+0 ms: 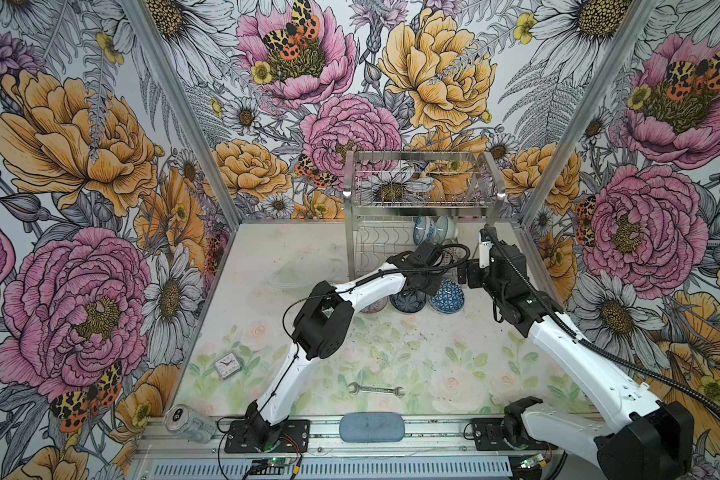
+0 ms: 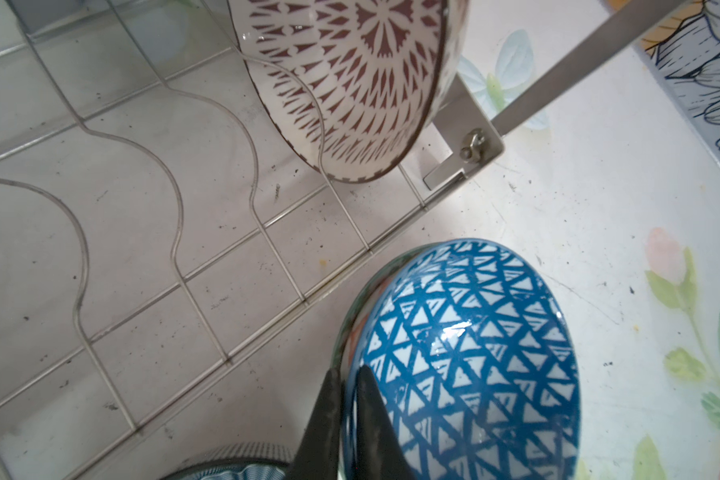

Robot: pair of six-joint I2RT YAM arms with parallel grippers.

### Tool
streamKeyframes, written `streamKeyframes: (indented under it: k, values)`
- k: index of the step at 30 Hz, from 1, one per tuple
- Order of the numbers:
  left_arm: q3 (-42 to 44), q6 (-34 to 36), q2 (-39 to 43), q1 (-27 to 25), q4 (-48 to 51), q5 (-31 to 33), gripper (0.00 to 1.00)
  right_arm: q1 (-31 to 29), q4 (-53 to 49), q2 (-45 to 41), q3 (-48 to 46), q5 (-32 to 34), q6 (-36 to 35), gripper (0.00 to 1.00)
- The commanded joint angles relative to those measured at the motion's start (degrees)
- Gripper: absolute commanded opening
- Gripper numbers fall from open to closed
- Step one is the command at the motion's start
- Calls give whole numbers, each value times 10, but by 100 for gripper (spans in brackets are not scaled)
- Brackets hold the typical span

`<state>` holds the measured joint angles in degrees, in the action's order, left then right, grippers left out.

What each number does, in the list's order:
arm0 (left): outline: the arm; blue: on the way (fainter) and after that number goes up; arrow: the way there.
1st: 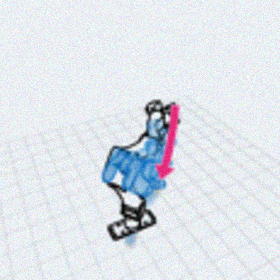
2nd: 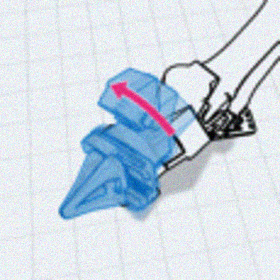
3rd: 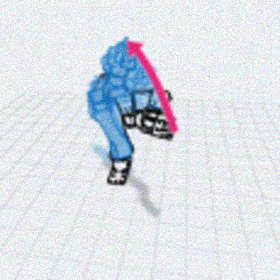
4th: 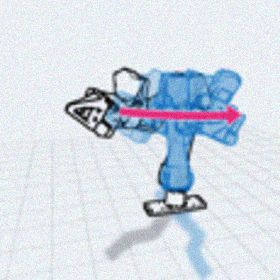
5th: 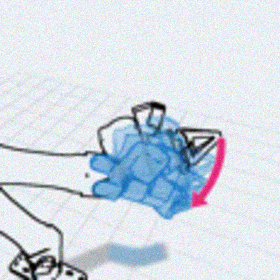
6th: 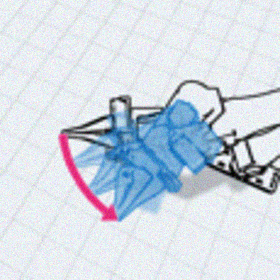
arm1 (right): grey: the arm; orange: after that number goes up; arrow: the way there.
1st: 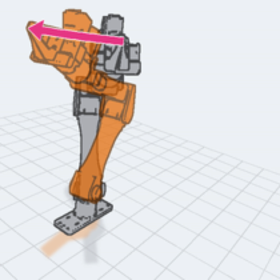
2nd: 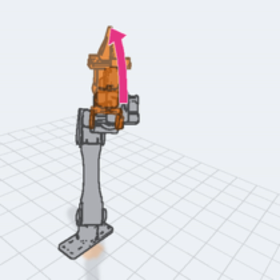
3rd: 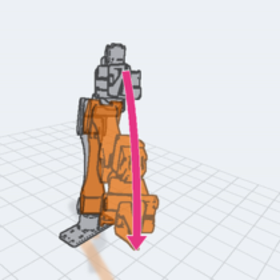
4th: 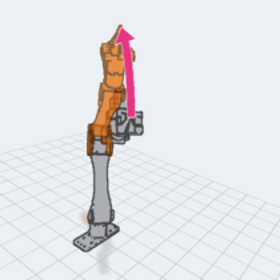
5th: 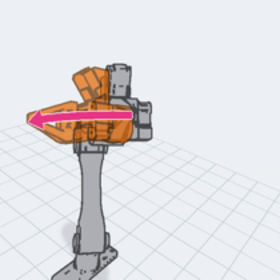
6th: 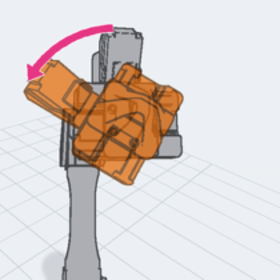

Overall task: Load the bowls into the dish rack
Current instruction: 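Lift the blue triangle bowl with the left gripper toward the right gripper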

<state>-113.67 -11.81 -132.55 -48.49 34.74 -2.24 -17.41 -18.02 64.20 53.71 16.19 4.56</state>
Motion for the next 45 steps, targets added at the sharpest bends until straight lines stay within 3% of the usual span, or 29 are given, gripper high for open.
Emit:
streamKeyframes:
  k: [1, 8, 32, 36, 45]
  values:
    - [-20, 1, -10, 0, 0, -13, 8, 5, 5, -3, 1, -3, 7, 98]
    - [-28, 0, -1, 6, 0, -16, 0, 5, 5, -14, 2, -4, 7, 98]
    - [-26, 4, 123, 56, -12, -18, 0, 6, -33, -74, 23, -12, 20, 98]
    - [20, -2, 169, 62, -41, -14, 0, 6, -34, -75, 29, -28, 30, 98]
    - [223, -65, 321, 99, -186, -7, 0, 0, -33, -41, 51, -99, 83, 97]
